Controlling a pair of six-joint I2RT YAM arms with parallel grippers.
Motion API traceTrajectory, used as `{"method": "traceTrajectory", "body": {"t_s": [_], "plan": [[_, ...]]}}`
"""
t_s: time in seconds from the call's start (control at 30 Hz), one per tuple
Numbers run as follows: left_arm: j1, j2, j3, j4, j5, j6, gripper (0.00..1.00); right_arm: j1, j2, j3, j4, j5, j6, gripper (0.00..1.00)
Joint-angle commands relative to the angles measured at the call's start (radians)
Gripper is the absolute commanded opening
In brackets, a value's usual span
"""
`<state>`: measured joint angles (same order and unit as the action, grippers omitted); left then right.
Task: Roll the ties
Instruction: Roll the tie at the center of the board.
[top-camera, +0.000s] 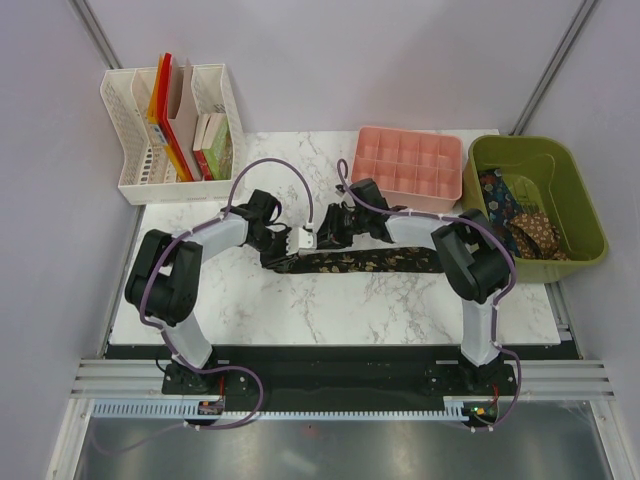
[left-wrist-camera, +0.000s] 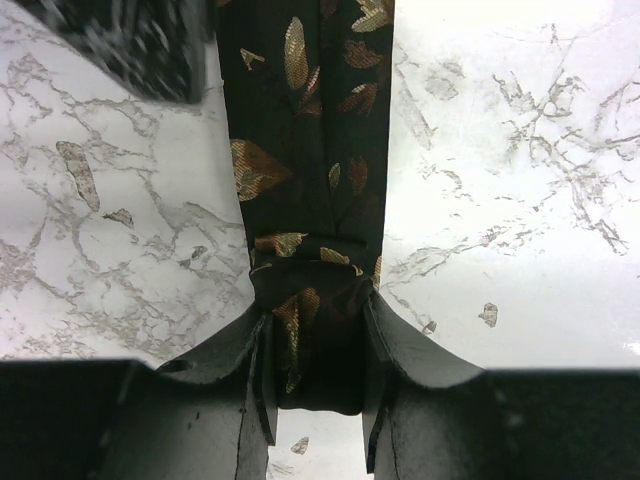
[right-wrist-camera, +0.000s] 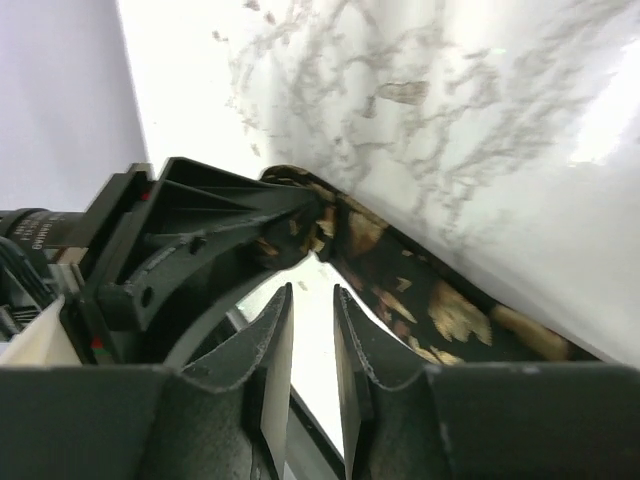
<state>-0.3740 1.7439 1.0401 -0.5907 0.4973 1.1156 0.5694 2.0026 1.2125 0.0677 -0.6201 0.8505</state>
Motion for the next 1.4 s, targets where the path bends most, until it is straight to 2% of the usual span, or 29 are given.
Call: {"method": "traceTrajectory", "body": {"t_s": [0.0,0.1,0.2,0.4,0.57,0.97,1.1,1.23,1.37], "plan": [[0.015,0.046,-0.037,-0.070,-0.083,0.050,0.14,-0.016,-0.034,0.064,-0.181,0.048,-0.171,0.32],[0.018,0.046,-0.032,-0.078,-0.083,0.056,0.13,-0.017,-0.013,0.102,-0.224,0.072,-0.253,0.44],[0.018,0.040,-0.029,-0.086,-0.071,0.059,0.13,-0.019,0.025,0.168,-0.273,0.082,-0.315,0.47],[0.026,0.055,-0.029,-0.090,-0.075,0.076,0.12,-0.023,-0.005,0.167,-0.299,0.097,-0.513,0.42],[0.032,0.062,-0.023,-0.103,-0.077,0.087,0.11,-0.036,0.002,0.168,-0.373,0.088,-0.530,0.39],[0.102,0.036,-0.037,-0.159,-0.085,0.161,0.10,-0.098,-0.013,0.211,-0.293,0.022,-0.450,0.46],[0.106,0.035,-0.012,-0.164,-0.054,0.148,0.09,-0.086,-0.013,0.196,-0.191,-0.044,-0.309,0.48],[0.103,0.045,0.008,-0.166,-0.043,0.130,0.09,-0.045,-0.018,0.060,0.142,-0.053,0.032,0.50],[0.104,0.045,0.012,-0.166,-0.032,0.115,0.09,0.010,0.031,-0.023,0.349,-0.030,0.262,0.47]]}}
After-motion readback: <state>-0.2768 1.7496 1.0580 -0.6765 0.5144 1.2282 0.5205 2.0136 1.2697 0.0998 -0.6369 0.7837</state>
